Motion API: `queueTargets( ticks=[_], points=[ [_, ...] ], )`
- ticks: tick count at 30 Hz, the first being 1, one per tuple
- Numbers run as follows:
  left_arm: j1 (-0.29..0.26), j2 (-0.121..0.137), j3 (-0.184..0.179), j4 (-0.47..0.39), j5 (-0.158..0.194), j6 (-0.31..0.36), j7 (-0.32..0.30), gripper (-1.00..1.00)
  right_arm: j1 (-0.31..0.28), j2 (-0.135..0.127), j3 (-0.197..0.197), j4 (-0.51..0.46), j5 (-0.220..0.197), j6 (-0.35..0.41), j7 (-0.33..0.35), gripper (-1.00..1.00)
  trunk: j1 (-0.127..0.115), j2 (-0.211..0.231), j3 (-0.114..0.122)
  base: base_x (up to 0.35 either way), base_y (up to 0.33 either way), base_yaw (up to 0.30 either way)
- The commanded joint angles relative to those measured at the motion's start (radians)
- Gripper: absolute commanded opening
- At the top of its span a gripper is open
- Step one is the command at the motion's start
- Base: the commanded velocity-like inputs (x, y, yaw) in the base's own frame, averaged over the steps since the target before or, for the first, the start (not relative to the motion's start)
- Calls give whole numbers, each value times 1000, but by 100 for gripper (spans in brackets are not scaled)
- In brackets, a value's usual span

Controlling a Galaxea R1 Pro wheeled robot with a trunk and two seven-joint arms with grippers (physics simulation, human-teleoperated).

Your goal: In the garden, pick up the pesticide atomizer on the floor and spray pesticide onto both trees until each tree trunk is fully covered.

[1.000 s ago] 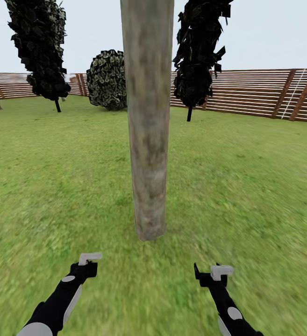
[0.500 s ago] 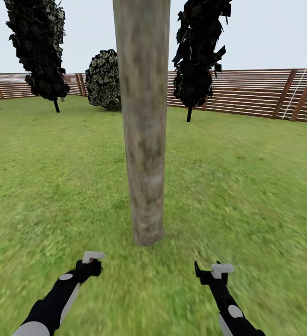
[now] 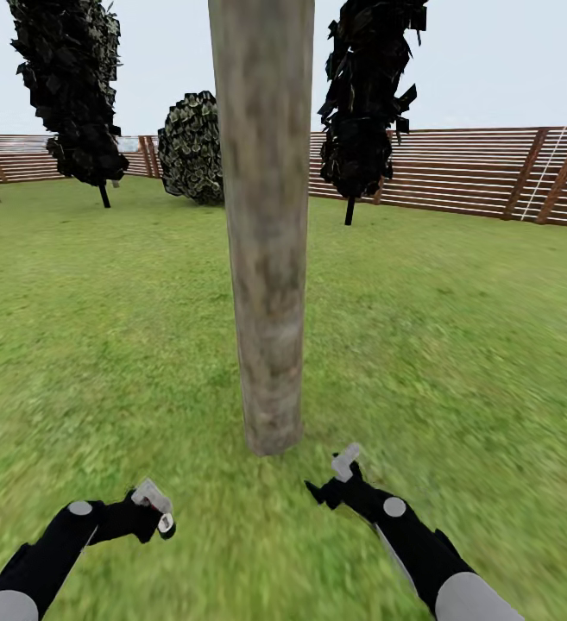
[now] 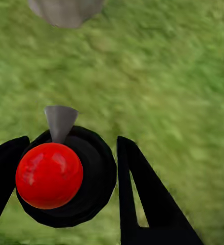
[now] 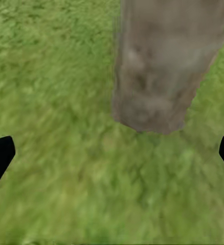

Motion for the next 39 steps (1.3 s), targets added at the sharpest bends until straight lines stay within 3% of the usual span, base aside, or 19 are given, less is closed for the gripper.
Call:
queueTargets(
  ticks=[1, 3, 6, 11, 16, 22, 29, 36, 37, 39],
  points=[
    [-1, -4, 1, 0, -66, 0, -68, -100, -18, 1, 27, -22, 28, 31, 108, 100, 0, 0, 0, 0, 0, 0],
    [-2, -8, 1, -1, -115, -1, -124, -100, -27, 1, 53, -43, 50, 43, 205, 100, 0, 0, 0, 0, 0, 0],
    [-3, -11, 1, -1, -154, -1, -177, -100, -31, 2, 79, -73, 81, 48, 277, 100, 0, 0, 0, 0, 0, 0],
    [-2, -12, -11, -1, -194, 1, -214, -100, -33, 2, 95, -84, 112, 50, 308, 100, 0, 0, 0, 0, 0, 0],
    [16, 17, -40, -28, -227, -4, -242, -100, -62, 30, 112, -112, 103, 48, 336, 100, 0, 0, 0, 0, 0, 0],
    [18, 14, -68, -58, -227, -5, -277, -100, -69, 64, 100, -123, 100, 49, 347, 100, 0, 0, 0, 0, 0, 0],
    [18, 14, -72, -98, -226, -3, -317, -100, -69, 67, 97, -117, 100, 49, 350, 100, 0, 0, 0, 0, 0, 0],
    [17, 14, -68, -137, -222, -4, -316, -100, -69, 64, 100, -99, 105, 47, 350, 100, 0, 0, 0, 0, 0, 0],
    [17, 14, -68, -143, -221, -5, -316, -100, -69, 64, 101, -94, 106, 46, 350, -100, 0, 0, 0, 0, 0, 0],
    [17, 14, -67, -152, -220, -6, -316, -100, -69, 64, 101, -82, 107, 46, 350, -100, 0, 0, 0, 0, 0, 0]
  ],
)
